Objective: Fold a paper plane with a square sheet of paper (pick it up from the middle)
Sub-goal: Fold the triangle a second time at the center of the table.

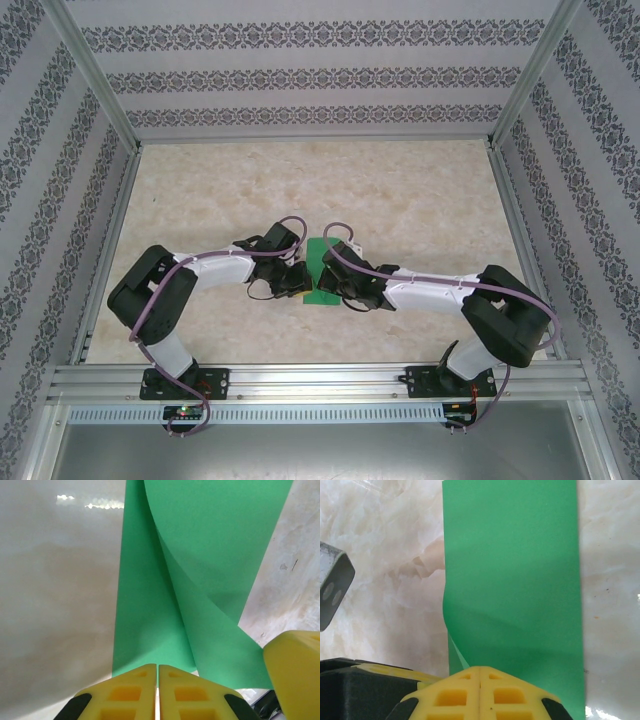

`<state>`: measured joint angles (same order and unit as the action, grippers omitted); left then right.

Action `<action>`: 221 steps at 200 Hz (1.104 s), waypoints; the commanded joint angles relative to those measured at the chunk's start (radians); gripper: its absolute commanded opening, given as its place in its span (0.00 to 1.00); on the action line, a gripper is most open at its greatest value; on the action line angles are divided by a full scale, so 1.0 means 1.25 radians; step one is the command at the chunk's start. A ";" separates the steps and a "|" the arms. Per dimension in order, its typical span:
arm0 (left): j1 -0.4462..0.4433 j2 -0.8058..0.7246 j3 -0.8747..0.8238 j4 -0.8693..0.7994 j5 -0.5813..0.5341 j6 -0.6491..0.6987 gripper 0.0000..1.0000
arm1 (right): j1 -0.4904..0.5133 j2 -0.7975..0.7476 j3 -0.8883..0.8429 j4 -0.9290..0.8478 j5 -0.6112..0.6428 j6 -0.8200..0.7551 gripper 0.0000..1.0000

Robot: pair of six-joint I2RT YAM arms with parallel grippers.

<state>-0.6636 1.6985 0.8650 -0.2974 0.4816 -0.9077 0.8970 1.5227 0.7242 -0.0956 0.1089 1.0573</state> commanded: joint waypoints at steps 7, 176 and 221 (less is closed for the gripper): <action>-0.009 0.029 0.006 0.034 -0.013 -0.011 0.10 | -0.019 -0.014 -0.009 0.019 -0.017 -0.005 0.00; -0.010 0.056 0.025 -0.024 -0.054 0.031 0.09 | -0.187 0.076 -0.010 0.134 -0.288 -0.317 0.02; -0.010 0.061 0.035 -0.041 -0.058 0.042 0.09 | -0.202 0.108 0.004 0.123 -0.307 -0.346 0.03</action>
<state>-0.6643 1.7523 0.8932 -0.3058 0.4545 -0.8837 0.6552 1.6333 0.7078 0.0330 -0.2409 0.6697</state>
